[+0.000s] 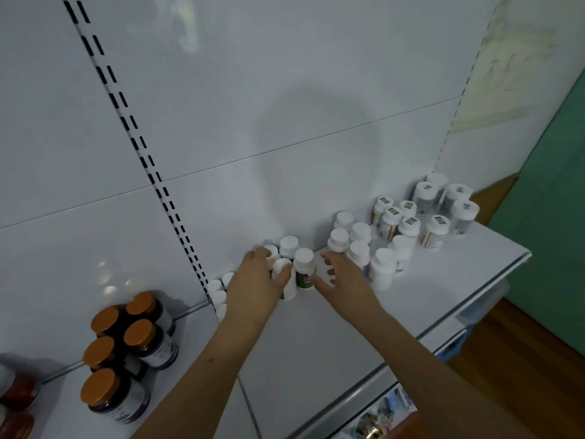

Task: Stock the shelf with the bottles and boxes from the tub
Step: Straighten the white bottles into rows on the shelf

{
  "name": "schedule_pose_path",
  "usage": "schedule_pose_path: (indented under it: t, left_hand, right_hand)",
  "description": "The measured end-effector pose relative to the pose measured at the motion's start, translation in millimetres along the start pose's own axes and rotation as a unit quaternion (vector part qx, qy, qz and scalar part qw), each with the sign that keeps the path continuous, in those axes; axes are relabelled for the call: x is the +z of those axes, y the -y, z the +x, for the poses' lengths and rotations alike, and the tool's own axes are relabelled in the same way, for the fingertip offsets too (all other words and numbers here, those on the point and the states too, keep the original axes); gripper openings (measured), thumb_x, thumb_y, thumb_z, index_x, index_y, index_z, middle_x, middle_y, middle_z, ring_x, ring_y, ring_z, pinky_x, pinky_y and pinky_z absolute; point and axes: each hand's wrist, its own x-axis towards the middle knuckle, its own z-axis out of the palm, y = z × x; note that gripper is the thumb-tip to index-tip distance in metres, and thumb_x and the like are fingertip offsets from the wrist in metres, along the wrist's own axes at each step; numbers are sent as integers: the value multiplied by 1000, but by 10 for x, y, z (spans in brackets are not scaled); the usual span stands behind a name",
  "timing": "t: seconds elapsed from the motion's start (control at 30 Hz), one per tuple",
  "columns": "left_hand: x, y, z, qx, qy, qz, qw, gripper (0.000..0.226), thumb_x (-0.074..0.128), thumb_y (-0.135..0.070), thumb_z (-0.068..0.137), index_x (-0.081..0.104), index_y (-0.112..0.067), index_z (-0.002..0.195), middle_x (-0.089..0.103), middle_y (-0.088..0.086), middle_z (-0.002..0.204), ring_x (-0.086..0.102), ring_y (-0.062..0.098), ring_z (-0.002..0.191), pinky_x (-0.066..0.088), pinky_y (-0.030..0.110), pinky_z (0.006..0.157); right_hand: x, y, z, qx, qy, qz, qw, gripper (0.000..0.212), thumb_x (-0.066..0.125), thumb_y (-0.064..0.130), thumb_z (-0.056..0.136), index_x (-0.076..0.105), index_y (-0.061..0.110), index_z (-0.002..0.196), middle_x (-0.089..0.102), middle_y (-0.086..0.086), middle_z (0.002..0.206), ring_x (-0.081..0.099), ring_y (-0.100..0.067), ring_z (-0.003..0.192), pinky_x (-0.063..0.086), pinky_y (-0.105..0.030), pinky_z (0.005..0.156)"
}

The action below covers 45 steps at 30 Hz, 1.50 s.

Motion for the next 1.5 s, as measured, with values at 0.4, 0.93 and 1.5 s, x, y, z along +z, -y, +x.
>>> schedule_pose_path:
  t: [0.4,0.93,1.5]
  left_hand:
    - [337,-672,176,103,21,-101,989,27,64,-30,91,60,-17,115,60,-1,108,62,14,89,53,33,82]
    - [794,-1124,1004,-15,168,118,979,47,69,-38,86,58,-23,129,66,-4,116,61,14,96,46,23,84]
    - [839,-1228,1098,-74,112,158,978,43,74,-26,82,64,-14,122,65,4,117,63,19,97,51,30,86]
  right_hand:
    - [-1050,-352,-105,-3,-114,-56,992,33,65,22,92,60,17,124,61,3,114,57,-7,95,49,-23,86]
    - [-1146,-902,1560,-142,255,-130,947,16,67,26,83,51,25,88,59,4,90,59,-18,85,40,-28,66]
    - [-1062,-1058,1567,-171,242,-102,950,29,64,30,82,55,19,107,60,-4,107,60,-21,87,41,-29,64]
